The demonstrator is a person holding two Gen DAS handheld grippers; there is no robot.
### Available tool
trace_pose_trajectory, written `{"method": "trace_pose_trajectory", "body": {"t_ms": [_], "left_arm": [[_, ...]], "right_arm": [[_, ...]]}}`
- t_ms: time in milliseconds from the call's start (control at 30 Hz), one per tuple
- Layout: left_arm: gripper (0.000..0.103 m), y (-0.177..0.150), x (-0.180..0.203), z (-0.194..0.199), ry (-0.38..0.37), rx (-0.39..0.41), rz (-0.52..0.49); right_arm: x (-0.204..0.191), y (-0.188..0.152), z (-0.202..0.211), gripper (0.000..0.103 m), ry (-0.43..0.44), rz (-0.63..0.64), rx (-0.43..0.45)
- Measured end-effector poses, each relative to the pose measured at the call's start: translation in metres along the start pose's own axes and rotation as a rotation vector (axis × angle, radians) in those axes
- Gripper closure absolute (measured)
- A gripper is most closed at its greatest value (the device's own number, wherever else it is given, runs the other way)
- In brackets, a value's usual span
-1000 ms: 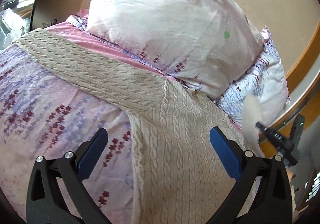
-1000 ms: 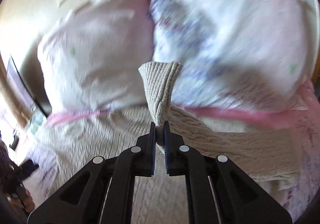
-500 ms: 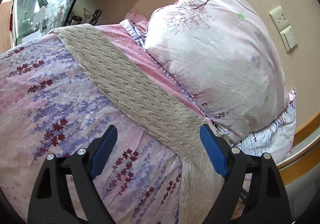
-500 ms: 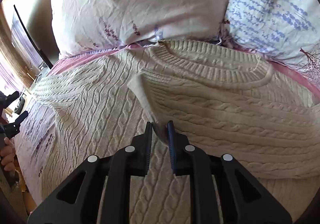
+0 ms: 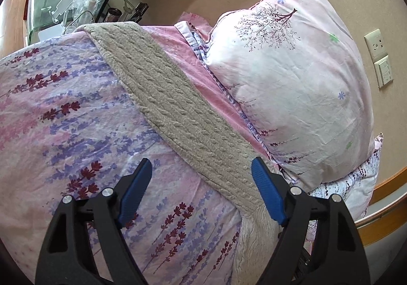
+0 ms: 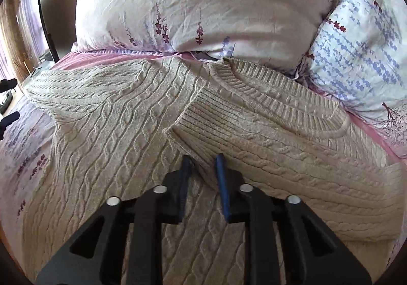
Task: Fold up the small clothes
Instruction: 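Carry the sleeve across the sweater back and release it with the right gripper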
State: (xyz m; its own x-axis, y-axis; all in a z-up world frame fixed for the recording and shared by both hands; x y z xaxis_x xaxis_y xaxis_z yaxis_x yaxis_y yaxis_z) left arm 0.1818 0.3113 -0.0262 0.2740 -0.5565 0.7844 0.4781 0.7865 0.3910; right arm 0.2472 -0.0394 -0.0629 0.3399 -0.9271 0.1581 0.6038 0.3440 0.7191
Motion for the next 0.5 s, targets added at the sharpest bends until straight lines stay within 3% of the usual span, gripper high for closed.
{"method": "trace_pose_trajectory", "body": {"t_ms": [167,267,333,367,433,500], "left_arm": [[0.024,-0.007,0.007,-0.006,-0.018,-0.029,-0.017],[0.024,-0.010,0.007,-0.013,-0.015,-0.041,-0.005],[0.024,-0.010,0.003,-0.015,-0.016,-0.041,0.025],[0.024,-0.009,0.000,-0.015,-0.016,-0.038,0.038],[0.024,-0.006,-0.004,-0.013,-0.007,-0.028,0.052],[0.024,-0.006,-0.005,-0.011,-0.010,-0.026,0.055]], "right_arm": [[0.014,0.010,0.015,0.094,0.090,-0.120,0.032],[0.006,0.002,-0.003,0.092,0.131,-0.129,-0.071],[0.003,0.002,-0.003,0.078,0.160,-0.134,-0.074],[0.001,0.002,-0.001,0.058,0.196,-0.143,-0.085],[-0.003,0.003,0.005,0.039,0.283,-0.185,-0.105],[-0.003,0.006,0.013,0.039,0.267,-0.184,-0.071]]}}
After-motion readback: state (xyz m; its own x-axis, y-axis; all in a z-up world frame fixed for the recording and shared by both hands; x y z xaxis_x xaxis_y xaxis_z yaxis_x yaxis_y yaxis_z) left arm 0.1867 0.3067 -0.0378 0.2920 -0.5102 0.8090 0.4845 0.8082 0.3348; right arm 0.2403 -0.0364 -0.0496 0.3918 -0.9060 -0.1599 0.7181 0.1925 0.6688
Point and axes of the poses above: each gripper's, at about its wrist camera, not at the fingertips, and z roughly against the way its jaws point, x to its right, y to its top, the point moved 7 cm from there along -z, roughly the way its jaws point, and after that the axes turned 9 degrees about -y, right-handed, at the moved point
